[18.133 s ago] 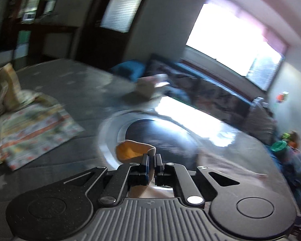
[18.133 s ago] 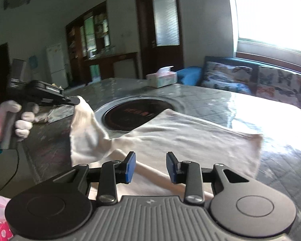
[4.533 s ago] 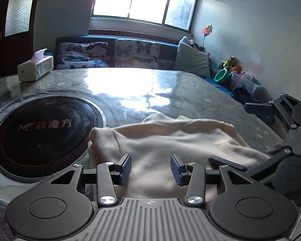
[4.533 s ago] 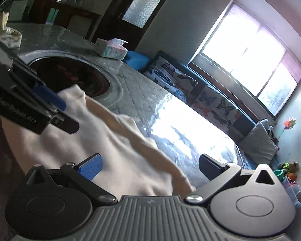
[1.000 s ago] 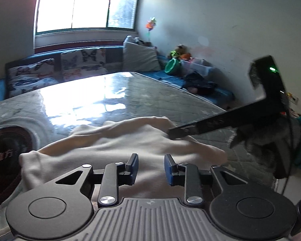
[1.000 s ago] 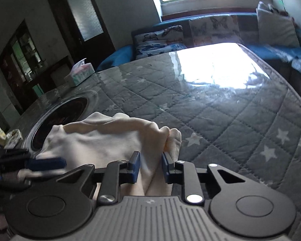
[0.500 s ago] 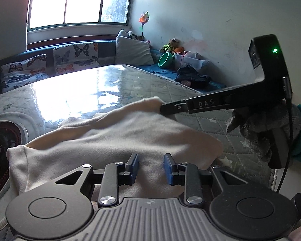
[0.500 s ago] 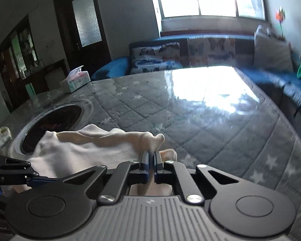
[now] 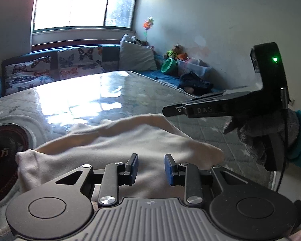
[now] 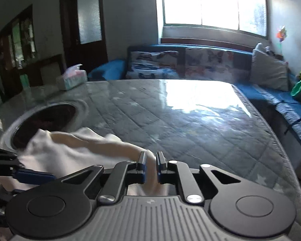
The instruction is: Fold clothes
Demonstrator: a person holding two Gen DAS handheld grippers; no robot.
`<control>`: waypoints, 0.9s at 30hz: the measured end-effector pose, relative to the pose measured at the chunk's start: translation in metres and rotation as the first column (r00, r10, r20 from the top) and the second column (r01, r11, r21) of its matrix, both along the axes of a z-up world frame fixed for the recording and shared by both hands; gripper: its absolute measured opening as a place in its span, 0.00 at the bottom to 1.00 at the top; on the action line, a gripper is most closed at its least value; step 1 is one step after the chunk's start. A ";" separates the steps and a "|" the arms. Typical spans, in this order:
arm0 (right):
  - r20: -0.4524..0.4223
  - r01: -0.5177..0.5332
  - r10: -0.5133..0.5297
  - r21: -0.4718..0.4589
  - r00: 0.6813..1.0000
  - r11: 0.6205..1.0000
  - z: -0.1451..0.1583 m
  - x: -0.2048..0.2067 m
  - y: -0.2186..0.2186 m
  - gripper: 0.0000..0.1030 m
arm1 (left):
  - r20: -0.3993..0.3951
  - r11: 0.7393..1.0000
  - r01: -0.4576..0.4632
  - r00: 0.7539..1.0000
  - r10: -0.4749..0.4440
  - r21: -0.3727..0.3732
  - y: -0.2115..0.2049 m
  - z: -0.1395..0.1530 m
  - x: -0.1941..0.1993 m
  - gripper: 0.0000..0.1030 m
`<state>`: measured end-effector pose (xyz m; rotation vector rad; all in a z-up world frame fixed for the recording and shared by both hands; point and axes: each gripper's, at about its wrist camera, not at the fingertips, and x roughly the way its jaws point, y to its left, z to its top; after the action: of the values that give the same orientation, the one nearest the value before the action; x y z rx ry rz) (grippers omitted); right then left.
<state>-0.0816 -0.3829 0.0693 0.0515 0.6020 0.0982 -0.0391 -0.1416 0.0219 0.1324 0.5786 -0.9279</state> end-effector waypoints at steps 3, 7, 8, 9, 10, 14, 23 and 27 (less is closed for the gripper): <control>-0.008 -0.033 0.034 0.036 0.999 0.999 0.000 0.012 0.004 0.09 | -0.007 0.999 -0.037 0.999 0.037 0.000 0.005 0.001 0.007 0.30; -0.032 -0.043 0.044 0.057 0.998 0.997 -0.011 0.031 0.011 0.09 | -0.017 0.998 -0.059 0.998 0.060 0.008 0.010 -0.002 0.013 0.31; -0.047 -0.034 0.037 0.054 0.998 0.998 -0.015 0.035 0.011 0.09 | -0.020 0.998 -0.062 0.998 0.062 0.010 0.011 -0.003 0.013 0.30; -0.062 -0.025 0.028 0.050 0.998 0.998 -0.019 0.040 0.011 0.09 | -0.023 0.998 -0.064 0.998 0.065 0.011 0.012 -0.004 0.013 0.30; -0.077 -0.016 0.020 0.046 0.997 0.999 -0.024 0.044 0.011 0.09 | -0.026 0.998 -0.067 0.997 0.067 0.012 0.013 -0.005 0.013 0.30; -0.079 -0.030 0.032 0.022 0.996 0.999 -0.022 0.044 0.016 0.10 | -0.039 0.997 -0.077 0.996 0.078 0.016 0.016 -0.008 0.013 0.31; -0.073 -0.139 0.139 -0.003 0.988 0.990 -0.013 0.060 0.050 0.10 | -0.052 0.996 -0.089 0.995 0.089 0.005 0.022 -0.011 0.011 0.31; -0.106 -0.145 0.143 -0.008 0.984 0.989 -0.024 0.072 0.056 0.10 | -0.056 0.996 -0.090 0.994 0.090 0.003 0.024 -0.010 0.011 0.31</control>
<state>-0.0095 -0.3266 0.0455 -0.0023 0.7115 0.2323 -0.0286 -0.1179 0.0118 0.0800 0.6316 -0.8461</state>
